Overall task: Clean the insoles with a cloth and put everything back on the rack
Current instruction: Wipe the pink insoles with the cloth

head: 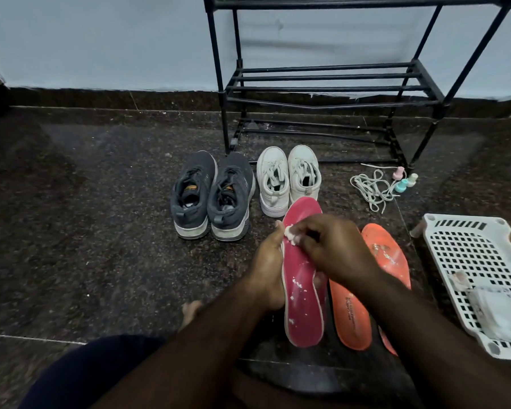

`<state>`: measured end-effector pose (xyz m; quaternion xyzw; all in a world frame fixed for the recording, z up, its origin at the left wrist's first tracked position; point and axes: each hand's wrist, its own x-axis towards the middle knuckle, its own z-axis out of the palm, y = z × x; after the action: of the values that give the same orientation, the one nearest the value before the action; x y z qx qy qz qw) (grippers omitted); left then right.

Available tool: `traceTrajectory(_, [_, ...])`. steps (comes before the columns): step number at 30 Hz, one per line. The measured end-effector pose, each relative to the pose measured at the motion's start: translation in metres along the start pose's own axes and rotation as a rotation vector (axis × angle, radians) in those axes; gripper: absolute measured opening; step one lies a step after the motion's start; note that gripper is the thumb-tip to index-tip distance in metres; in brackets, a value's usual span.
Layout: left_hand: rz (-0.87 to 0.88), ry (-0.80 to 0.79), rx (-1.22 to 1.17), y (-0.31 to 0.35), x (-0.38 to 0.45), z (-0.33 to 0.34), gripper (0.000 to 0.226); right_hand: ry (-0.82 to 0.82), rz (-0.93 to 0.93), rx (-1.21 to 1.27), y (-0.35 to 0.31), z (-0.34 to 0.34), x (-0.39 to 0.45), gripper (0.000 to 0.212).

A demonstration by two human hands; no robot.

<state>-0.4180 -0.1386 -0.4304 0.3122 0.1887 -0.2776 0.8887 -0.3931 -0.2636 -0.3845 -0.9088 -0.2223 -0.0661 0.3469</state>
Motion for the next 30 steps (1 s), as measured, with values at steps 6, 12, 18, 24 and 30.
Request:
traceTrajectory(6, [-0.024,-0.02,0.048,-0.002,0.009,-0.008,0.071,0.083,0.022,-0.2,0.014,0.003,0.009,0.015])
traceTrajectory(12, [-0.012,-0.046,-0.002,0.0,0.003,-0.002,0.07,-0.034,0.076,-0.021,-0.005,-0.002,0.0,0.024])
traceTrajectory(18, [0.007,-0.026,-0.063,0.003,0.001,-0.007,0.067,0.063,0.056,-0.053,0.001,0.001,0.004,0.026])
traceTrajectory(24, [-0.03,-0.013,-0.078,0.0,-0.003,0.001,0.063,-0.04,-0.043,-0.148,-0.007,0.008,0.002,0.026])
traceTrajectory(30, [-0.03,-0.024,-0.063,-0.002,-0.003,0.002,0.065,0.034,-0.004,-0.187,0.003,0.002,0.008,0.019])
